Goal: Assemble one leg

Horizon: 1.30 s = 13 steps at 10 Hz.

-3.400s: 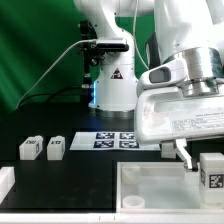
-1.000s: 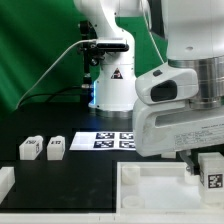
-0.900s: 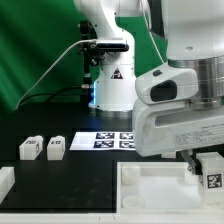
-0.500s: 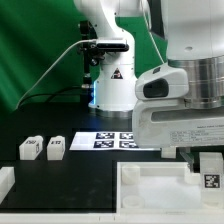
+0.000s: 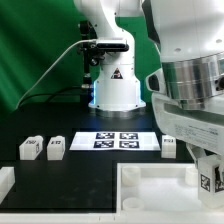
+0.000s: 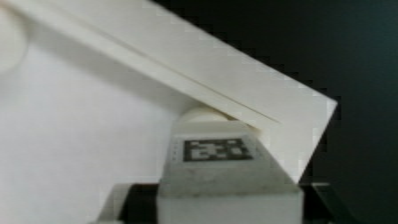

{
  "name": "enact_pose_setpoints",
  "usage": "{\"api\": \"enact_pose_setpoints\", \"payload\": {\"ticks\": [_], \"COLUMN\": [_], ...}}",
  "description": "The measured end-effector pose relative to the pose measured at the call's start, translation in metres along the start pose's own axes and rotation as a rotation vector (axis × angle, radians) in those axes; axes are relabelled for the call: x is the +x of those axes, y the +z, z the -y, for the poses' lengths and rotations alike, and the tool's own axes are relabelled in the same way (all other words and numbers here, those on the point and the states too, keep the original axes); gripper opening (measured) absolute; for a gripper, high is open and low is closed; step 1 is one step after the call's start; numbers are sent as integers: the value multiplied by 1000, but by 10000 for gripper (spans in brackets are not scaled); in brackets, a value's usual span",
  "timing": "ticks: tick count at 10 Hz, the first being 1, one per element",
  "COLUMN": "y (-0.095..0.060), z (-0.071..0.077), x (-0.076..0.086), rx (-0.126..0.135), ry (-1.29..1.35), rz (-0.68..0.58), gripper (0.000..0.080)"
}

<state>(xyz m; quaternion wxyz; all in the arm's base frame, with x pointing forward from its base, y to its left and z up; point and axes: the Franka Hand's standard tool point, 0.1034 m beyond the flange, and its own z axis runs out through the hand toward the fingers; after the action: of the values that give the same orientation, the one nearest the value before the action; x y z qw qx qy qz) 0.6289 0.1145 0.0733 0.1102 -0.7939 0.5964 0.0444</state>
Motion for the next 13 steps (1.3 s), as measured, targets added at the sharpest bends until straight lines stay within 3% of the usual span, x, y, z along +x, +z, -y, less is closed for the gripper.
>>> {"api": "enact_pose_setpoints", "payload": {"ticks": [1,3,4,5,6,7,8,12,13], "y": [2,2,3,3,3,2,0,0,-1], "z": [1,2,2,2,1,-1,-2,-2,0], "x": [-5,-9,-9,-9,-7,-1,0,0,-1], "rx": [10,14,13,13,10,-2,-45,-76,-120], "ry": [177,232,208,161,92,-49,-285,-740,-955], "rz": [3,1,1,1,-2,-8,-30,-33,-40], "gripper": [292,292,366,549,618,618,643,649,649]}}
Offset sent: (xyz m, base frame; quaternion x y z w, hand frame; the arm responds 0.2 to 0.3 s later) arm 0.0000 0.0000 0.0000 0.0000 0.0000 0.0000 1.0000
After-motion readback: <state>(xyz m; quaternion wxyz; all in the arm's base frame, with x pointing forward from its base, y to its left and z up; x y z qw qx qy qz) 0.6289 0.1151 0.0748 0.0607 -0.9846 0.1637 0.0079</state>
